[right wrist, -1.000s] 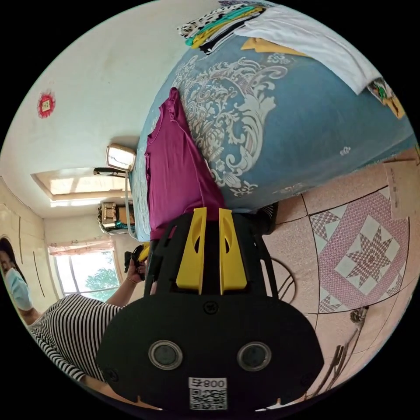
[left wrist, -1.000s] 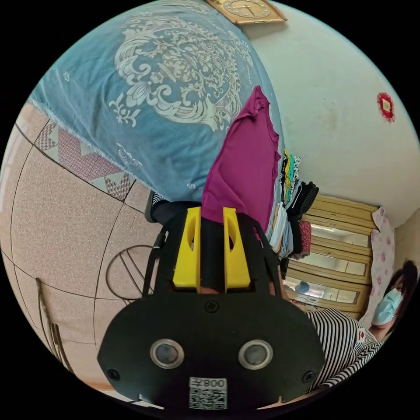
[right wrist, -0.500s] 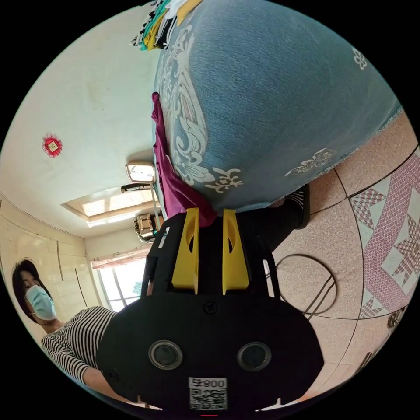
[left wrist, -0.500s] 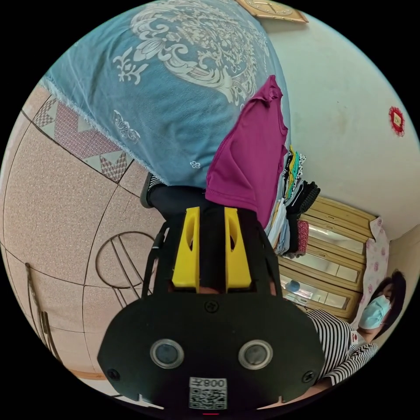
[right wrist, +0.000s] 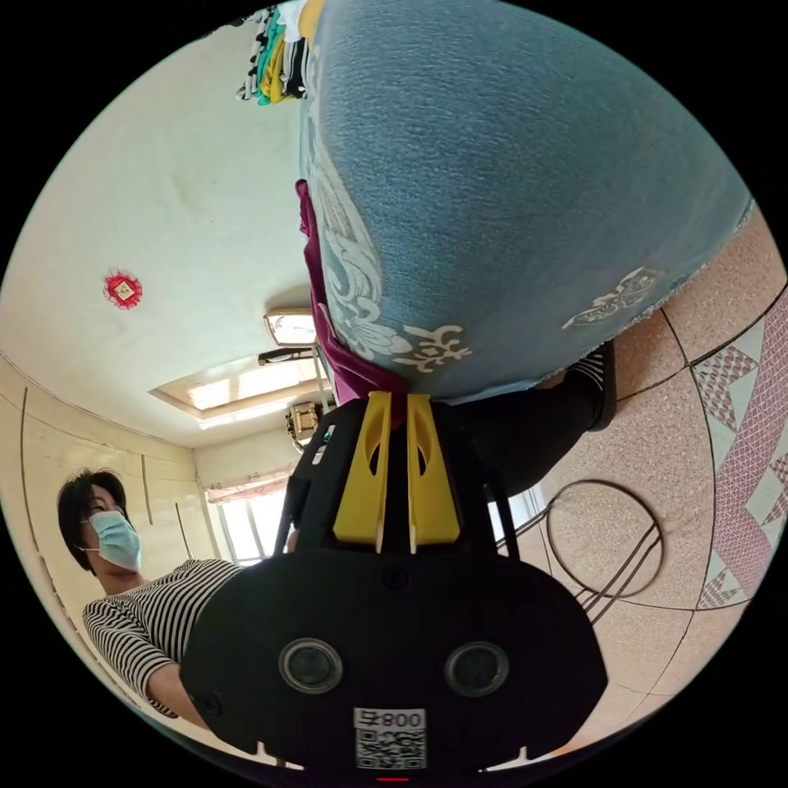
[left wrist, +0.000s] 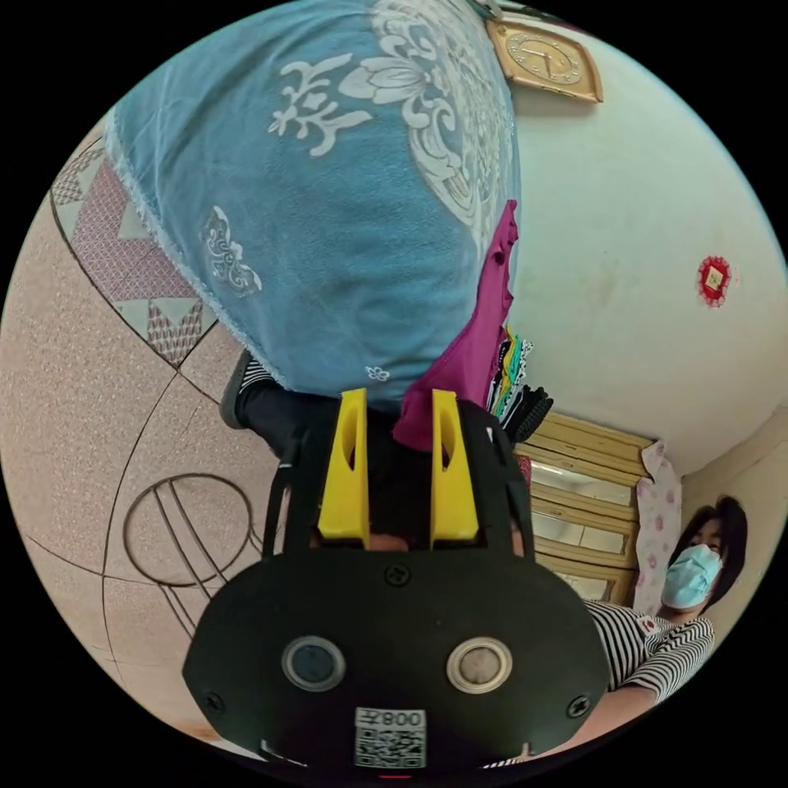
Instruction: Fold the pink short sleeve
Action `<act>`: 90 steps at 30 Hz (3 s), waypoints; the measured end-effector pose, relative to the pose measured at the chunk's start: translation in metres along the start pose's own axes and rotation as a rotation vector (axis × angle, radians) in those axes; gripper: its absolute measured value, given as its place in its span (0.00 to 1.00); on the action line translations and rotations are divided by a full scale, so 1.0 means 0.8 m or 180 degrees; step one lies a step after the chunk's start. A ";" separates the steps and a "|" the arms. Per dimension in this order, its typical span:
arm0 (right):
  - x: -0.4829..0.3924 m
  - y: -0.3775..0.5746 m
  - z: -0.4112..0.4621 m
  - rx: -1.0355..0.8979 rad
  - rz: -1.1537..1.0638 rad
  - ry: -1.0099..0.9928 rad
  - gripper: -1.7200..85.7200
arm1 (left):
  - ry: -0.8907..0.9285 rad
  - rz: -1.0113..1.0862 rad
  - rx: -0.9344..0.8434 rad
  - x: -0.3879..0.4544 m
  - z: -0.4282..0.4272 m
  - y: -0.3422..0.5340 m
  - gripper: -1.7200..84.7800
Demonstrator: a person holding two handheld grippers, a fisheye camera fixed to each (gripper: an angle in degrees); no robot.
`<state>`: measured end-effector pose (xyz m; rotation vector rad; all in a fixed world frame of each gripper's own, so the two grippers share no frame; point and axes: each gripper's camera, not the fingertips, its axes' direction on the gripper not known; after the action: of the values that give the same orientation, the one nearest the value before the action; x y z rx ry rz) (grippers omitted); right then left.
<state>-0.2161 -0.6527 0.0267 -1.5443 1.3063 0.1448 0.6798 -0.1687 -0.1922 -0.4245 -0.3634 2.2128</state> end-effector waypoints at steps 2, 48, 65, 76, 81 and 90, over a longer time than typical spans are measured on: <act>0.000 0.002 0.002 -0.0023 -0.0021 -0.0005 0.06 | 0.0140 0.0056 -0.0058 -0.005 0.008 -0.001 0.13; -0.146 0.213 -0.136 0.0201 -0.1239 -0.0348 0.03 | 0.1411 0.1211 0.0195 0.062 -0.180 0.143 0.02; -0.290 -0.021 -0.098 0.0217 -0.1411 -0.0235 0.04 | 0.1254 0.1498 0.0170 0.233 -0.101 -0.053 0.03; -0.389 -0.292 0.008 -0.0059 -0.1364 0.0067 0.04 | 0.0978 0.1469 0.0176 0.332 0.015 -0.249 0.03; -0.393 -0.414 0.075 -0.0253 -0.1132 0.0264 0.04 | 0.0602 0.1262 0.0173 0.344 0.087 -0.327 0.03; -0.390 -0.475 0.114 -0.0282 -0.0866 0.0128 0.04 | 0.0641 0.1142 0.0218 0.365 0.140 -0.360 0.08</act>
<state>-0.0007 -0.4435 0.4264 -1.7923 1.1200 -0.0012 0.6565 0.2231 -0.0292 -0.7144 -0.1074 2.4905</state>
